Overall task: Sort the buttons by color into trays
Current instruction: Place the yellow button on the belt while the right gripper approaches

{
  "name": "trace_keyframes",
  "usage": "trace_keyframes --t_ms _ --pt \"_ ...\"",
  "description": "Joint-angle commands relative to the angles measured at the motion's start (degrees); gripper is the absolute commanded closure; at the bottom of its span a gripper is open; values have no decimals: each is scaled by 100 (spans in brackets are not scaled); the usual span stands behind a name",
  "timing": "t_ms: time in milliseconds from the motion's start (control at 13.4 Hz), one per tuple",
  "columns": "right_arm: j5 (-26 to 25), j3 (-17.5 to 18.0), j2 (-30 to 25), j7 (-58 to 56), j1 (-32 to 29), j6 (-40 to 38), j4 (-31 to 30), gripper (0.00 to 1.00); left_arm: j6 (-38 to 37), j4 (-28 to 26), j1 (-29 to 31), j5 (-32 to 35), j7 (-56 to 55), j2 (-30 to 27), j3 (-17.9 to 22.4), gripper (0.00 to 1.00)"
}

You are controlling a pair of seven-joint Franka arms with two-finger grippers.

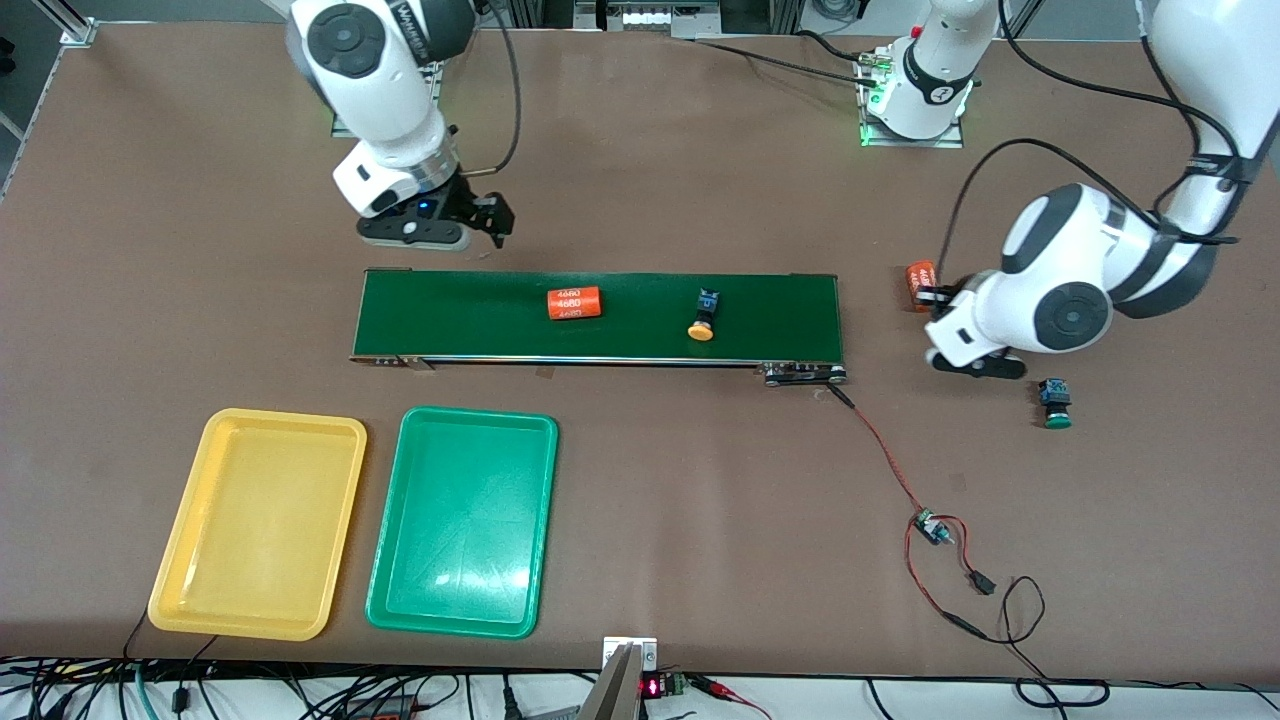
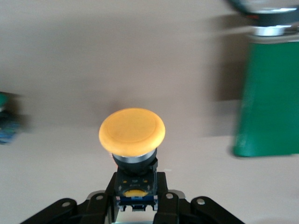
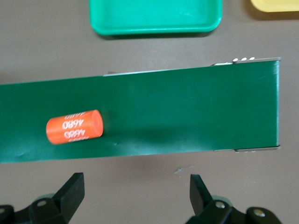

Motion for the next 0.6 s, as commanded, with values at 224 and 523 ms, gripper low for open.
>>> trace_keyframes --t_ms 224,523 --pt "-51 189 18 -894 -239 73 -77 0 -1 750 -1876 -136 -998 692 317 76" --pt "-42 189 106 -833 -274 82 -77 0 492 751 -2290 -92 -1113 923 607 76"
